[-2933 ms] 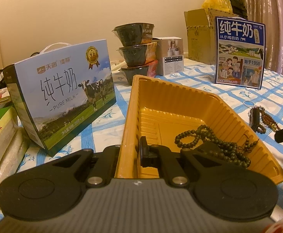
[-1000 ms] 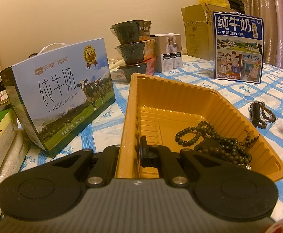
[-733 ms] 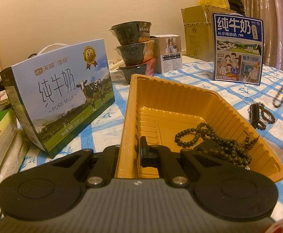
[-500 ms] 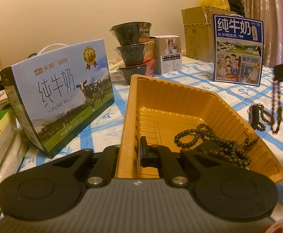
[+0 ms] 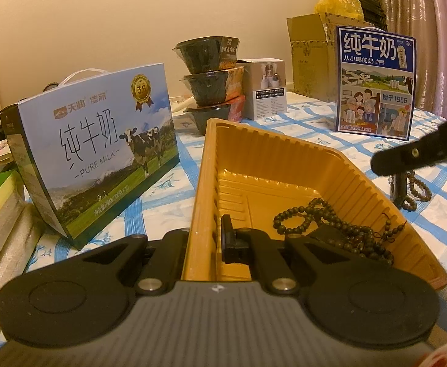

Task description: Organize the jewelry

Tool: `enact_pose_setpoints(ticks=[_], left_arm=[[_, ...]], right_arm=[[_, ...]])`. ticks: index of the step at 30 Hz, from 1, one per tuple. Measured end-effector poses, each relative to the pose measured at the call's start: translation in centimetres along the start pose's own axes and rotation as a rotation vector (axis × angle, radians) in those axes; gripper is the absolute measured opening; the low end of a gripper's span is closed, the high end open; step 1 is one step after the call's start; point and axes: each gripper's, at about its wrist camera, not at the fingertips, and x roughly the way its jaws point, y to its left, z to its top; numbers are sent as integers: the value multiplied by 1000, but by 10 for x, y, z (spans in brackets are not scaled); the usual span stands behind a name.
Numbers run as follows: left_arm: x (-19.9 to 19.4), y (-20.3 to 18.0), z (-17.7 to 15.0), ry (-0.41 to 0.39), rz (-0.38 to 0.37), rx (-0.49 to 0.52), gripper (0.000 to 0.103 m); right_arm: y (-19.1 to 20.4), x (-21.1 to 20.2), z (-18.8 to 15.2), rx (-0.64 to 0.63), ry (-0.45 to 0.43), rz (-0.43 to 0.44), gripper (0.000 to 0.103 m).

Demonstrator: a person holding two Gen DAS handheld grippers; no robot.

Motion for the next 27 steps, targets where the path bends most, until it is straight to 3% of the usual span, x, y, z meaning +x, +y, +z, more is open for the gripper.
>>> enact_pose_setpoints(ticks=[2, 6, 19, 27], left_arm=[[0, 0, 0, 0, 1, 0, 5], [0, 0, 0, 2, 2, -1, 5], [1, 1, -2, 6, 8, 12, 5], [1, 0, -2, 8, 9, 15, 5]], right_arm=[[-4, -4, -4, 6, 4, -2, 12], [-15, -18, -13, 31, 0, -42, 39], [-91, -58, -48, 156, 41, -295, 42], [-115, -54, -48, 200, 45, -359, 42]])
